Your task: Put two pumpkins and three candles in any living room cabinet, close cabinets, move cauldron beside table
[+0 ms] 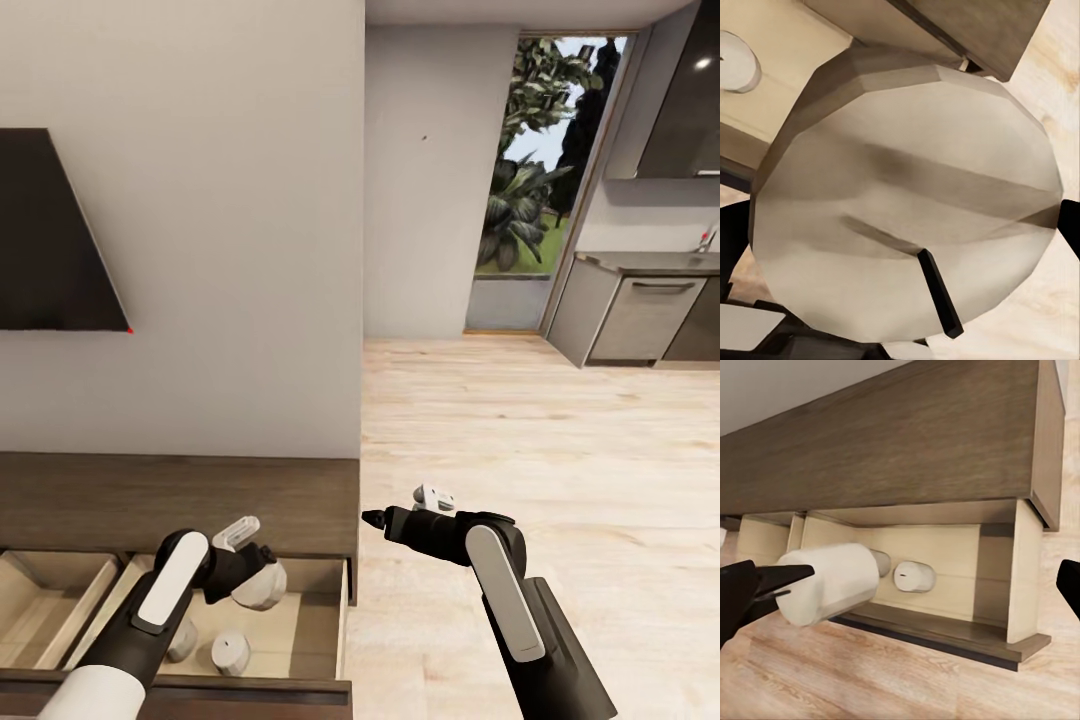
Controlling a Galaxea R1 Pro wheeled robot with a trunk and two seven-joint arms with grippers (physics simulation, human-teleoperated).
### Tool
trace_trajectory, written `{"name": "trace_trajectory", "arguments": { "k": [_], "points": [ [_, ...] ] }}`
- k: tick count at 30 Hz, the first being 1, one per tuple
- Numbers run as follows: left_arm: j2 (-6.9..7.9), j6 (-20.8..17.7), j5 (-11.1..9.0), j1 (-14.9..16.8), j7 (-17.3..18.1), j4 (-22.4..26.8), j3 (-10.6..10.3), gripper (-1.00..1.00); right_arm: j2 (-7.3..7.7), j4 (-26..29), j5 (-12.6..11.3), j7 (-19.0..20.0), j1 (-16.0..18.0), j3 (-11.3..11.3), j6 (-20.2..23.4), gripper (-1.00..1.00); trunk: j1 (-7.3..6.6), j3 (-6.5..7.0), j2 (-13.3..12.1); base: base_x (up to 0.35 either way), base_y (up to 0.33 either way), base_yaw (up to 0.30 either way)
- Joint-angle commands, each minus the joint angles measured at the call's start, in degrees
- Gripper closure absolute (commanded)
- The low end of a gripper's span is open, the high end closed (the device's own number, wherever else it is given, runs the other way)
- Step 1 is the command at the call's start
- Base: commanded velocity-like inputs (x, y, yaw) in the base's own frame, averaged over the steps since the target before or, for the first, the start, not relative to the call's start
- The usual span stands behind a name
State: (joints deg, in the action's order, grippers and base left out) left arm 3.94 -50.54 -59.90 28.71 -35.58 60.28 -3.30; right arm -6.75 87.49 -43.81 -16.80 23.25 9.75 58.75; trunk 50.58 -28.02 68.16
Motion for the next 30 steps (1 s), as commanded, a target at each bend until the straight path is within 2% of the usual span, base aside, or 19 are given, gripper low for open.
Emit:
{"name": "trace_trajectory", "arguments": {
  "k": [1, 6, 10, 14, 18, 24, 30],
  "points": [
    [0.01, 0.29, -0.57, 0.07, -0.63, -0.02, -0.22, 1.0, -0.01, 0.05, -0.51, -0.6, 0.04, 0.01, 0.14, -1.0, 0.23, -0.25, 0.46, 0.0, 0.0, 0.0],
    [-1.06, 1.07, -0.17, 0.11, -0.65, -0.19, -0.37, 1.0, -0.01, 0.05, -0.43, -0.6, 0.04, 0.01, 0.14, -1.0, 1.33, -1.14, 2.46, 0.0, 0.0, 0.0],
    [-2.0, 2.87, 2.64, 0.11, -0.7, -0.24, -0.39, 1.0, -0.01, 0.05, -0.35, -0.6, 0.04, 0.01, 0.14, -1.0, 2.2, -1.86, 4.07, 0.0, 0.0, 0.0],
    [-2.65, 4.52, 4.42, 0.14, -0.71, -1.14, -0.48, 1.0, -0.01, 0.25, -0.28, -0.6, 0.04, 0.06, 0.14, -1.0, 3.08, -2.58, 5.67, 0.0, 0.0, 0.0],
    [-3.31, 4.79, 5.3, 0.19, -0.71, -1.8, -0.56, 1.0, -0.01, 0.91, -0.11, -0.55, 0.04, 0.1, 0.09, -1.0, 3.96, -3.3, 7.28, 0.0, 0.0, 0.0],
    [-3.57, 6.23, 5.48, 0.2, -0.72, -1.99, -0.63, 1.0, 0.19, 1.17, -0.05, 0.64, 0.04, 0.09, 0.05, -1.0, 5.28, -4.38, 9.68, 0.0, 0.0, 0.0],
    [-3.73, 6.56, 5.5, 0.2, -0.72, -2.01, -1.22, 1.0, 3.19, 1.15, -0.09, 5.78, 0.04, -0.06, -0.03, -1.0, 6.6, -5.45, 12.09, 0.0, 0.0, 0.0]
  ]
}}
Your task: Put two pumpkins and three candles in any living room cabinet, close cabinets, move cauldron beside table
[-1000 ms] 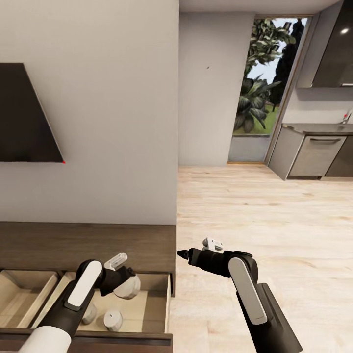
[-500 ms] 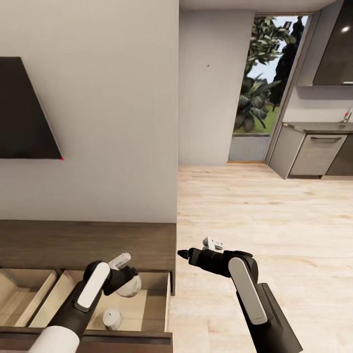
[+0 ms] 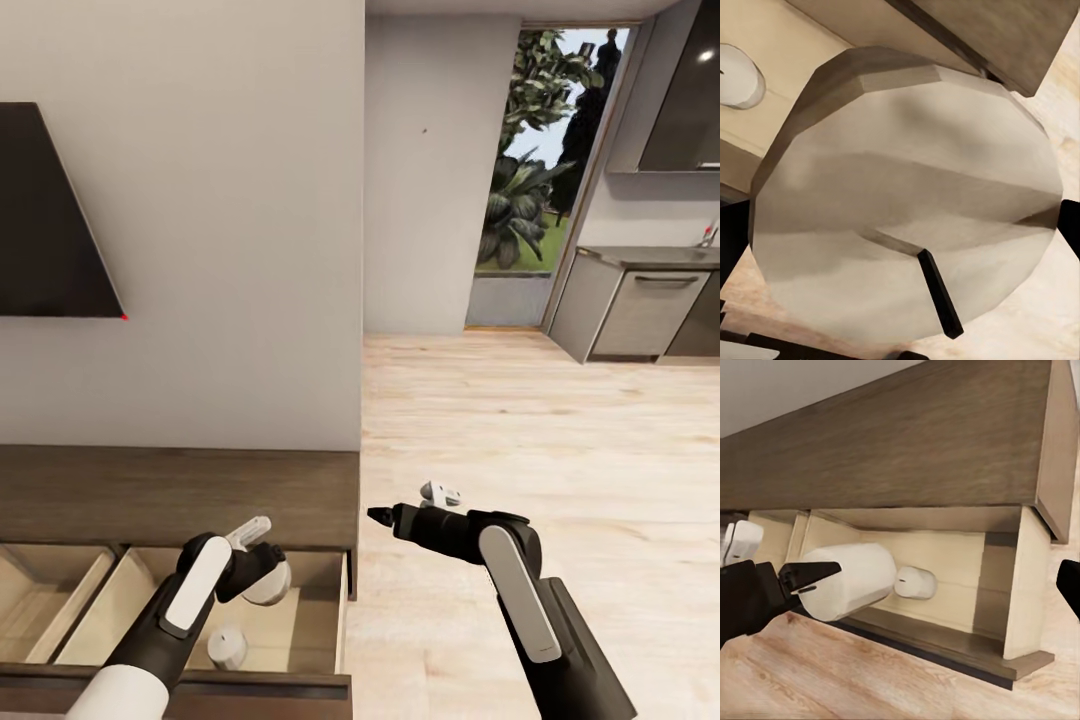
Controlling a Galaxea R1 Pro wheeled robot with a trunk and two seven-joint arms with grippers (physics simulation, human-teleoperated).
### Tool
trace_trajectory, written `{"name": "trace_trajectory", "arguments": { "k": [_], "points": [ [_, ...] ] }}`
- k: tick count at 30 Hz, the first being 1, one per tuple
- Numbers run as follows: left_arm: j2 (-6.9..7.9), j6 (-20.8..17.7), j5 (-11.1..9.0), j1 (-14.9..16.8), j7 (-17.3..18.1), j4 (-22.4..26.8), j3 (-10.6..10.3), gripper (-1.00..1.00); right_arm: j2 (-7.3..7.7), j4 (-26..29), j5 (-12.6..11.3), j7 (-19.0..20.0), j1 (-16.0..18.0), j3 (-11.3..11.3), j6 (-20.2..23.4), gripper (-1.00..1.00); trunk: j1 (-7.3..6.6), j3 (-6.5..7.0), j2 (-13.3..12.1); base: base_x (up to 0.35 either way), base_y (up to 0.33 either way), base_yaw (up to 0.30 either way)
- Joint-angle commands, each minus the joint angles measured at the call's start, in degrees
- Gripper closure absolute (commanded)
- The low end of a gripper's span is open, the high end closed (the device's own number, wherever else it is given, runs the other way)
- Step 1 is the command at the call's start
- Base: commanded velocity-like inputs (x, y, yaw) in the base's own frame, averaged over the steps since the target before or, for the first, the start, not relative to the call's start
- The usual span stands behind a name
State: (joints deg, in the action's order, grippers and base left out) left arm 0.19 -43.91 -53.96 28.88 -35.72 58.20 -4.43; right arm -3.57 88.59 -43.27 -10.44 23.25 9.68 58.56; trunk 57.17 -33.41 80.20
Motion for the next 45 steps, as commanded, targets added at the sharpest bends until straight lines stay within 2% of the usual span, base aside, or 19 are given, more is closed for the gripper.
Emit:
{"name": "trace_trajectory", "arguments": {
  "k": [1, 7, 18, 45],
  "points": [
    [0.03, -0.05, -0.44, 0.04, -0.58, 0.07, -0.11, 1.0, 0.4, 0.04, -0.65, -0.32, 0.04, 0.0, 0.15, -1.0, 0.22, -0.24, 0.45, 0.0, 0.0, 0.0],
    [-0.01, -0.03, -0.44, 0.04, -0.59, 0.07, -0.21, 1.0, 1.06, -0.34, -0.75, 0.12, 0.04, -0.01, 0.15, -1.0, 1.54, -1.32, 2.86, 0.0, 0.0, 0.0],
    [-0.01, -0.12, -0.51, 0.04, -0.58, 0.07, -1.05, 1.0, 1.1, -0.59, -0.95, 0.19, 0.04, -0.09, 0.15, -1.0, 3.96, -3.29, 7.27, 0.0, 0.0, 0.0],
    [0.07, -0.1, -0.27, 0.04, -0.6, 0.07, -1.11, 1.0, 1.1, -0.87, -0.72, 0.04, 0.04, -0.01, 0.16, -1.0, 9.89, -8.14, 18.1, 0.0, 0.0, 0.0]
  ]
}}
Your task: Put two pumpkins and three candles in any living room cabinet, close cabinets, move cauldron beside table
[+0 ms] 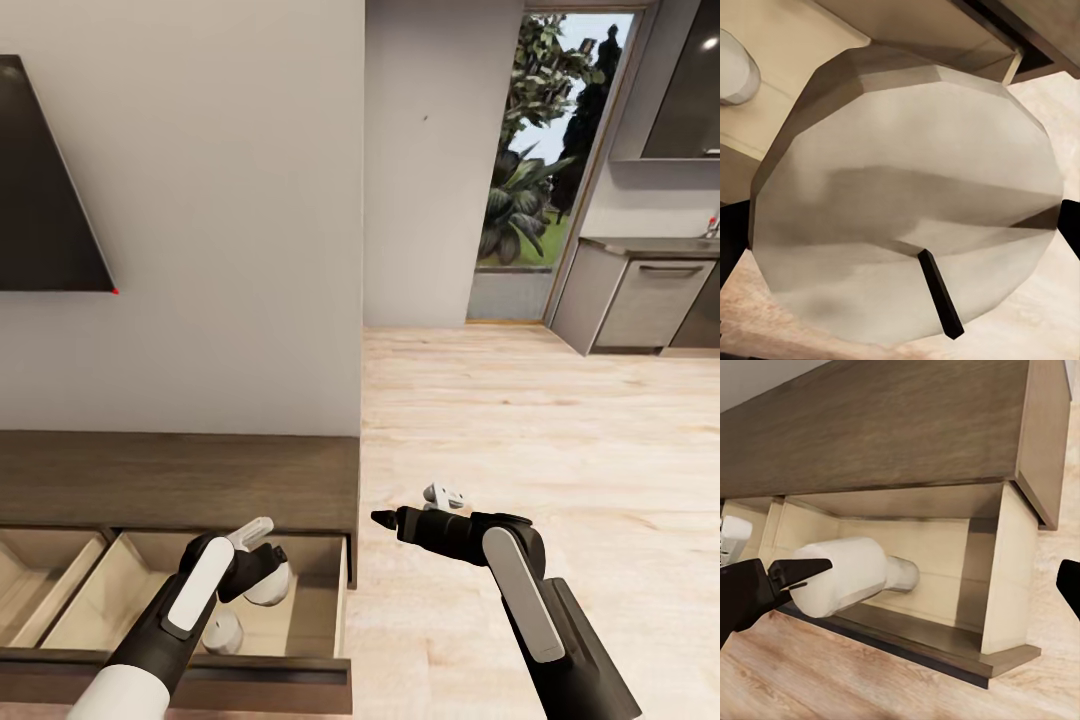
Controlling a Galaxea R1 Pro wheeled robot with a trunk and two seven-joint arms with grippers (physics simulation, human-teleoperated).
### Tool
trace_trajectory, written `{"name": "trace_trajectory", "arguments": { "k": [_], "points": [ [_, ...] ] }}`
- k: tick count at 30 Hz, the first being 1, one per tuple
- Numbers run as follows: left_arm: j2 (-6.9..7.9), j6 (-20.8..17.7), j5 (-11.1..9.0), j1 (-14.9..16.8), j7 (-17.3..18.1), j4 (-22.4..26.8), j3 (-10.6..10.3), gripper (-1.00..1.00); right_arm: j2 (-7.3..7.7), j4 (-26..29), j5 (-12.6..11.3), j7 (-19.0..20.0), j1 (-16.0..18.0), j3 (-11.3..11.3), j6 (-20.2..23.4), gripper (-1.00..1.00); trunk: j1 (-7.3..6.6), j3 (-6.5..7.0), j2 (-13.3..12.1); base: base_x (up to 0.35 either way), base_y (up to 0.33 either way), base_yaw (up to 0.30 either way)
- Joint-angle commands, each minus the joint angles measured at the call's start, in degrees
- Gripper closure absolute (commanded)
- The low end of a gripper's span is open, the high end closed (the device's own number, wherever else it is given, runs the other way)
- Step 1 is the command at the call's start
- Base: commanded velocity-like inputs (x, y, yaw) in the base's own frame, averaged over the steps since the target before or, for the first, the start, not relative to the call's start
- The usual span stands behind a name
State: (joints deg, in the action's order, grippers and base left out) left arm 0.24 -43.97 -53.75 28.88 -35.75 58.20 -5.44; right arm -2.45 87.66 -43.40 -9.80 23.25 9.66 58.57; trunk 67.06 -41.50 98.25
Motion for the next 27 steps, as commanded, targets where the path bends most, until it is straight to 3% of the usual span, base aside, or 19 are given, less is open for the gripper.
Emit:
{"name": "trace_trajectory", "arguments": {
  "k": [1, 27],
  "points": [
    [0.03, -0.03, -0.48, 0.04, -0.57, 0.07, -0.1, 1.0, -0.01, 0.05, -0.61, -0.59, 0.04, 0.01, 0.15, -1.0, 0.22, -0.24, 0.44, 0.0, 0.0, 0.0],
    [0.03, 0.03, 0.67, 0.04, -0.55, 0.07, -0.1, 1.0, -0.01, -0.01, -0.46, -0.92, 0.04, 0.01, 0.14, -1.0, 5.93, -4.91, 10.87, 0.0, 0.0, 0.0]
  ]
}}
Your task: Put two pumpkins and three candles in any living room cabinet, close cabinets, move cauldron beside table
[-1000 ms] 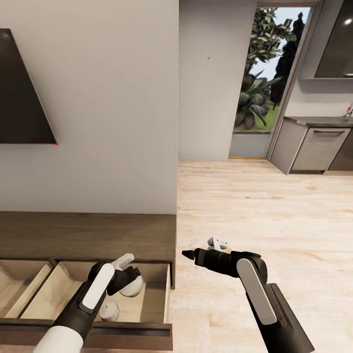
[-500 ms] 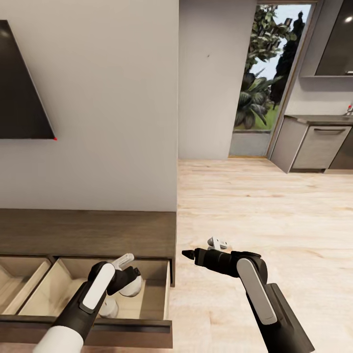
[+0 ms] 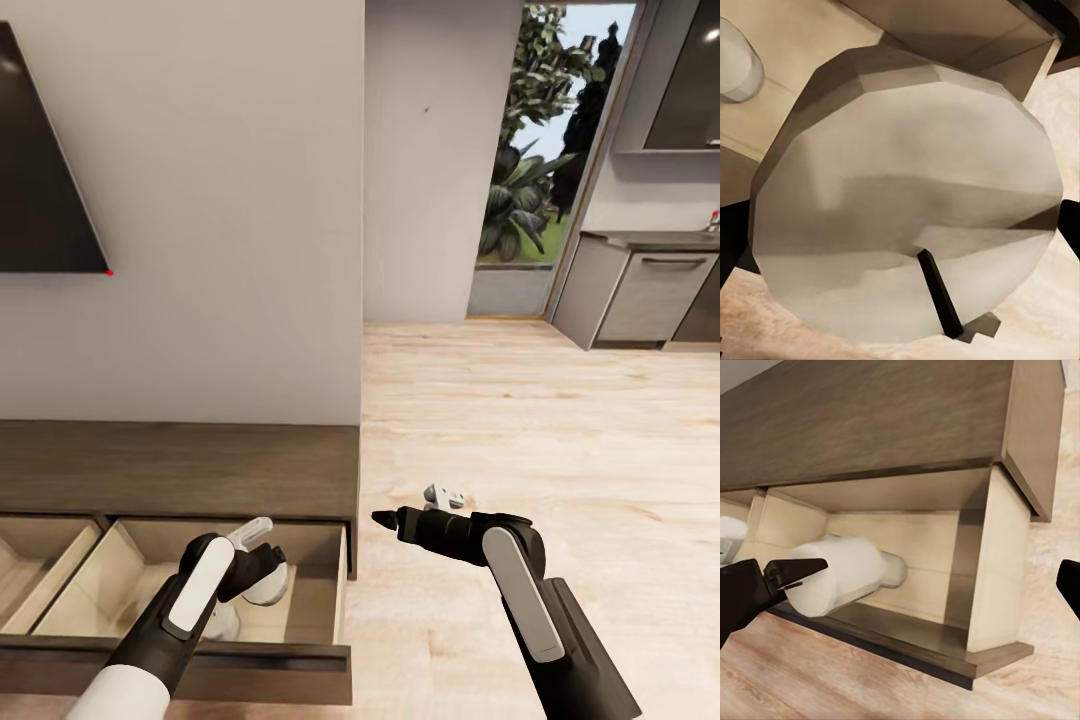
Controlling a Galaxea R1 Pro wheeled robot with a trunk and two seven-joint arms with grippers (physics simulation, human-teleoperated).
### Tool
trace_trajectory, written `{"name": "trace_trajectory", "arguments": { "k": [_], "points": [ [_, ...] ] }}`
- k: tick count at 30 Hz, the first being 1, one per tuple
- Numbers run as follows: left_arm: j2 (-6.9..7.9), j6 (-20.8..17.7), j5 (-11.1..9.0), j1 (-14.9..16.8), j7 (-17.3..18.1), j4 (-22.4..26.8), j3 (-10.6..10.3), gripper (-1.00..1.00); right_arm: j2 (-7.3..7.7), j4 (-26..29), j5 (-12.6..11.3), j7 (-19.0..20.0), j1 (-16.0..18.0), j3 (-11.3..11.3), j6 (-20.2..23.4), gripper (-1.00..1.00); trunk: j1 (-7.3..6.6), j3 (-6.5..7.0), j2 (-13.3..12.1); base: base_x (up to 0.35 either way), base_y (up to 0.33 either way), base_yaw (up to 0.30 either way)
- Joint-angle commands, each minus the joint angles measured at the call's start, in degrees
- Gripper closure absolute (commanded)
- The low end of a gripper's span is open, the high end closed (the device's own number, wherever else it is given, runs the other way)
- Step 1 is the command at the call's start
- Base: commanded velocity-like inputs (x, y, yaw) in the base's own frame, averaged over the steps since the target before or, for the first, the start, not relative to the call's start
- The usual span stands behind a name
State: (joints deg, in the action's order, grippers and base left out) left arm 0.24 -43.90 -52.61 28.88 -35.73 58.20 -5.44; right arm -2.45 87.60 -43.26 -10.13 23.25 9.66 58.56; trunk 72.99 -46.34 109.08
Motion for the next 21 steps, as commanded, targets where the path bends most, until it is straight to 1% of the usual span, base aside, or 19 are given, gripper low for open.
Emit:
{"name": "trace_trajectory", "arguments": {
  "k": [1, 21],
  "points": [
    [0.03, -0.04, -0.49, 0.04, -0.57, 0.07, -0.1, 1.0, -0.01, 0.04, -0.63, -0.6, 0.04, 0.01, 0.15, -1.0, 0.22, -0.24, 0.44, 0.0, 0.0, 0.0],
    [-0.06, -0.12, -0.57, 0.04, -0.57, 0.09, -0.1, 1.0, -0.01, 0.02, -0.77, -0.52, 0.04, -0.05, 0.15, -1.0, 4.61, -3.83, 8.46, 0.0, 0.0, 0.0]
  ]
}}
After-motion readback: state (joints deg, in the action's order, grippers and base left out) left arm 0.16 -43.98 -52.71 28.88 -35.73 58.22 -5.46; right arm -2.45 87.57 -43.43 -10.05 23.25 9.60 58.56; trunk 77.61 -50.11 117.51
